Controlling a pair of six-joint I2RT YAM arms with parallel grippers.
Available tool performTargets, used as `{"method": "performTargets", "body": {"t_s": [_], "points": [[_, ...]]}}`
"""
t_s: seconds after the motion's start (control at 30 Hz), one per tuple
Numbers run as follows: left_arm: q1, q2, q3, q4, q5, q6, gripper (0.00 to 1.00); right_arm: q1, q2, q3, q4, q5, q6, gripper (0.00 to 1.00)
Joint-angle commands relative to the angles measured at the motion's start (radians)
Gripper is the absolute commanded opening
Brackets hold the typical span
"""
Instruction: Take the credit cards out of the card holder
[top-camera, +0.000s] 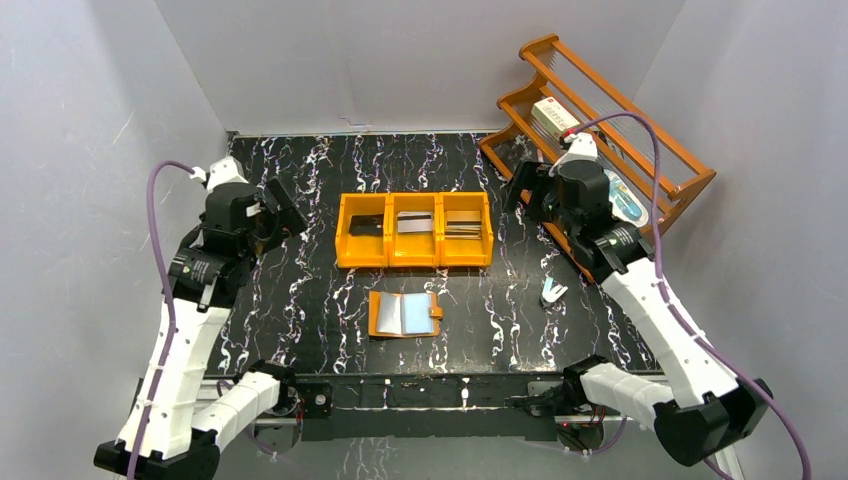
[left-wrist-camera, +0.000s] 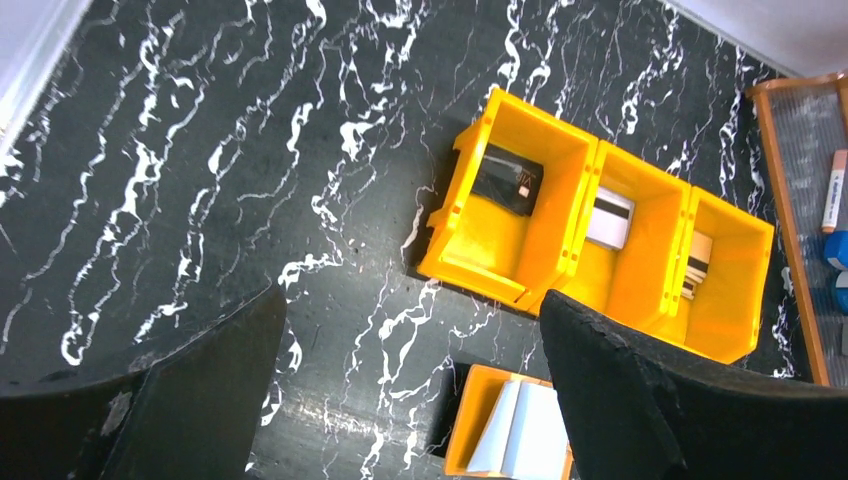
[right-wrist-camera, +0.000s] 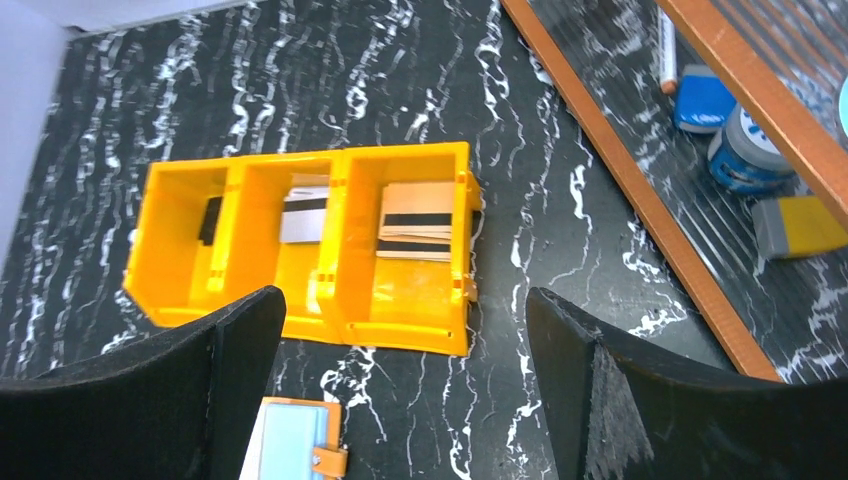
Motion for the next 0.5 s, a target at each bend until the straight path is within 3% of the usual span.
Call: {"method": "performTargets", "body": {"t_s": [0.0,0.47], "points": [[-0.001,-0.009,0.086,-0.038,-0.070,0.057,0.98,0.003,-0.088,-0.011,0.087,-0.057,-0.058,0.98],[-0.001,0.003,0.135,-0.012,-0.027,0.084,0.98,0.003,-0.139,-0.032,0.034,-0.009,-0.050,0.98]]}}
